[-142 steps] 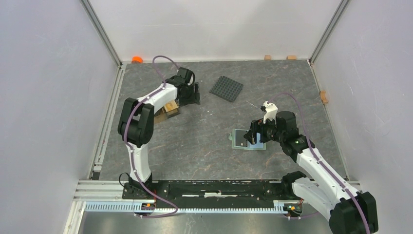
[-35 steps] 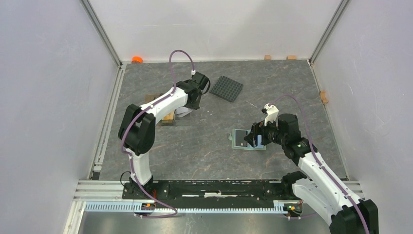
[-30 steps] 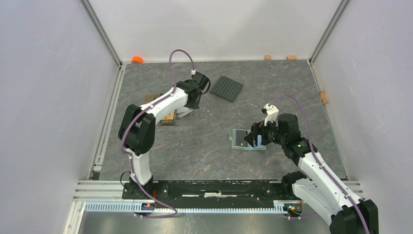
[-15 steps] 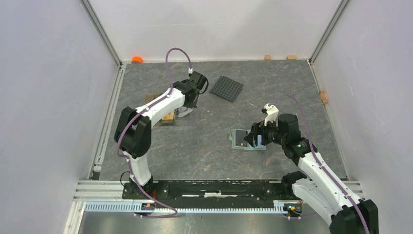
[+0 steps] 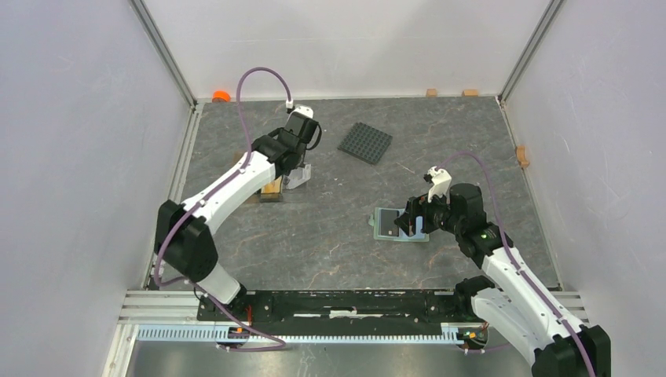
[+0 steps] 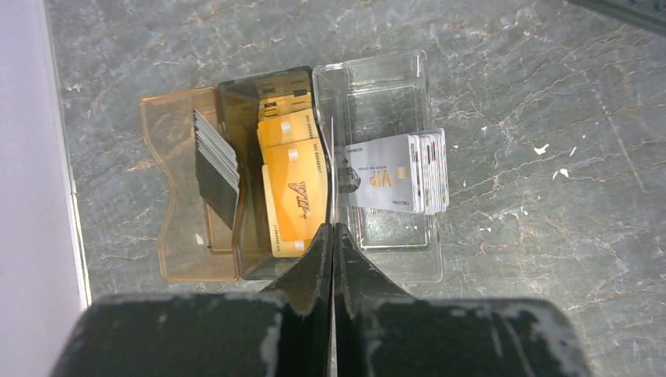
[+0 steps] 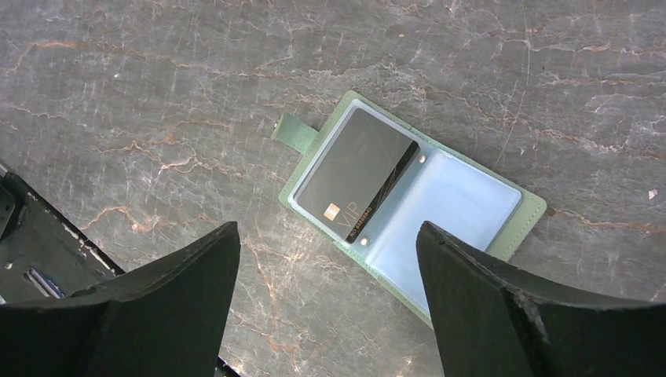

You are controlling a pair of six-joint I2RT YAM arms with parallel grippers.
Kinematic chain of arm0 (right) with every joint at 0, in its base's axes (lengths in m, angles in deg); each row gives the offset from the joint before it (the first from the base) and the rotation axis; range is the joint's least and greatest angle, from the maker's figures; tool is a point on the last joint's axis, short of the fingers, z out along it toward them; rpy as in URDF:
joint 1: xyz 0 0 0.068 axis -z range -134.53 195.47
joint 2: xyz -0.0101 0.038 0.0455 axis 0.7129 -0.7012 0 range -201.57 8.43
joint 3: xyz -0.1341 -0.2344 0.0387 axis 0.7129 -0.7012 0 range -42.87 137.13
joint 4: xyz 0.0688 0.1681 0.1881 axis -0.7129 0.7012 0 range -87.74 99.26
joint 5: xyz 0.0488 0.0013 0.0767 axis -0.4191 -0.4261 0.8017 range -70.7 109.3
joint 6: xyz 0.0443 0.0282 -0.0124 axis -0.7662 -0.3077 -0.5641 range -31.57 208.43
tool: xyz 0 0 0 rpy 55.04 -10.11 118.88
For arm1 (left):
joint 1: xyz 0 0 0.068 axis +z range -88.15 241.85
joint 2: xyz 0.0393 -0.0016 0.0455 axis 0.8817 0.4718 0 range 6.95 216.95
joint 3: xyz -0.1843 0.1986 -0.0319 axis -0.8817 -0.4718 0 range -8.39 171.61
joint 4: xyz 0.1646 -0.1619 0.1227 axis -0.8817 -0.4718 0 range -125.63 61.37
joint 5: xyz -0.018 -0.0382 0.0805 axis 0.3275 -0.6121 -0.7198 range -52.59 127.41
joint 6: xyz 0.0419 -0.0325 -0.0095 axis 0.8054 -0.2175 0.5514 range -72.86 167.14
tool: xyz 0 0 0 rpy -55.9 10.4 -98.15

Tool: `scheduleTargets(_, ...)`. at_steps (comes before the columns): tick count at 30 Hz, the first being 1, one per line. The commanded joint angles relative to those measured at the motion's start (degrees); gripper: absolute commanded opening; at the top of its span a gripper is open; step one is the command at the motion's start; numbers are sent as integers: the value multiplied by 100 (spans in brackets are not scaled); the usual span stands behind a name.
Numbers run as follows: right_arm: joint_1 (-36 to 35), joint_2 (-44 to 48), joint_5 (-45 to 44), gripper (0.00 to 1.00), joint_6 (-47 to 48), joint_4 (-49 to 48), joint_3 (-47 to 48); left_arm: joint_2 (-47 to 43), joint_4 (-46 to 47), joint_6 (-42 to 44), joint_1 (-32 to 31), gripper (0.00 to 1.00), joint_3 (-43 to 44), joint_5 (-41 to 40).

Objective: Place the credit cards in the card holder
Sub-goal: Pick up the credit card from the storage box, then insert the credit card into the card holder.

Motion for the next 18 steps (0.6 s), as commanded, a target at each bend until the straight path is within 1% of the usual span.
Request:
scheduleTargets(1, 9, 234, 55, 87, 20, -306, 215, -698, 392, 389, -14, 2, -201, 226)
scheduleTargets(2, 9, 278, 102, 87, 62, -324, 242, -853, 452, 427, -16, 2, -269, 444)
scheduleTargets(6, 9, 509, 678, 87, 323, -478, 381, -1395, 873, 616, -23, 2, -617, 2057)
scheduleTargets(9, 9, 636, 1264, 88, 412, -613, 450, -1608, 1001, 746, -32, 2, -716, 3603)
scheduleTargets(10, 10, 661, 1394, 88, 410, -656, 451, -1632, 1007, 774, -32, 2, -723, 4256)
scheduleTargets(11, 2, 690, 1534, 88, 402, -717, 448, -1626, 1007, 781, -38, 2, -739, 4766)
scheduleTargets(12, 0, 707, 1646, 88, 378, -762, 440, -1596, 1002, 766, -40, 2, -748, 5512)
scheduleTargets(14, 0, 705, 1973, 88, 329, -854, 440, -1491, 1007, 682, -84, 2, -750, 6599)
scheduleTargets(16, -4, 687, 2130, 89, 281, -869, 461, -1370, 1007, 638, -207, 2, -744, 7282)
scheduleTargets(18, 6, 693, 2176, 89, 280, -832, 483, -1280, 1007, 615, -339, 2, -742, 7668)
